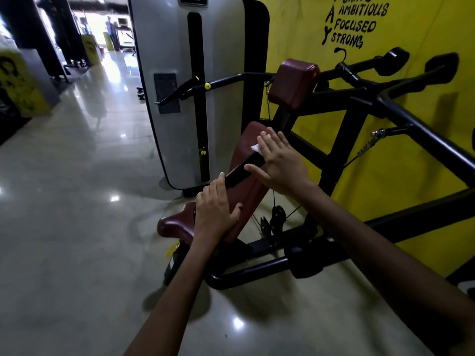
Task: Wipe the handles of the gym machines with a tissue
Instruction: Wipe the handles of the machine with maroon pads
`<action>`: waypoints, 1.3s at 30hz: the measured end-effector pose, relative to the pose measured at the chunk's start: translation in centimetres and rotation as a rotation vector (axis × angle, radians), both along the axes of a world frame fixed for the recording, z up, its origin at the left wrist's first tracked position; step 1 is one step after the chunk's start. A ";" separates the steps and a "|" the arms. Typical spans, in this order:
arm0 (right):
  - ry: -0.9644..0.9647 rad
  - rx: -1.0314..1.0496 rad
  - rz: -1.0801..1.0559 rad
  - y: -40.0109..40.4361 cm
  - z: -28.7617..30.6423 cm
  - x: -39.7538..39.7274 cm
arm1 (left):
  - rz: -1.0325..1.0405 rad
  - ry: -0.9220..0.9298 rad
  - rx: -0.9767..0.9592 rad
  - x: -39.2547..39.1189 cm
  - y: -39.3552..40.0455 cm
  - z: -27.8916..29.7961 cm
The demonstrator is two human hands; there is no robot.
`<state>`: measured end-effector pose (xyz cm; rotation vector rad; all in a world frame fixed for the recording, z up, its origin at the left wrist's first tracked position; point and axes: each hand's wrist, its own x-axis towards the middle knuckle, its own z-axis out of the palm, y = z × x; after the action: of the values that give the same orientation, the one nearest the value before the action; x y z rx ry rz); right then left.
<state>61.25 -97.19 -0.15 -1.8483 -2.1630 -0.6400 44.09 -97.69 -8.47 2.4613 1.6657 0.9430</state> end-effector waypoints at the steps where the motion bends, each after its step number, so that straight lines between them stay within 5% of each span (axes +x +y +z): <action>1: -0.018 -0.007 0.031 0.0 -0.2 -0.2 | -0.004 -0.004 -0.005 0.0 -0.1 0.0; 11: -0.013 0.004 0.031 0.1 0.5 0.4 | 0.028 0.000 0.003 0.0 -0.4 0.2; 17: -0.044 -0.026 0.231 -1.1 -0.7 0.6 | 0.041 -0.001 -0.003 0.1 -0.8 0.0; 35: -0.039 0.008 0.123 -0.6 -0.7 -1.7 | 0.164 0.052 -0.018 0.2 -1.4 -0.3; 39: -0.072 -0.059 0.271 -0.6 -1.7 -2.2 | 0.182 0.056 -0.003 0.1 -1.5 -0.3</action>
<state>59.03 -97.84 -1.83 -1.5392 -2.4444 -0.5971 44.16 -99.23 -8.79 2.3870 1.9354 0.8947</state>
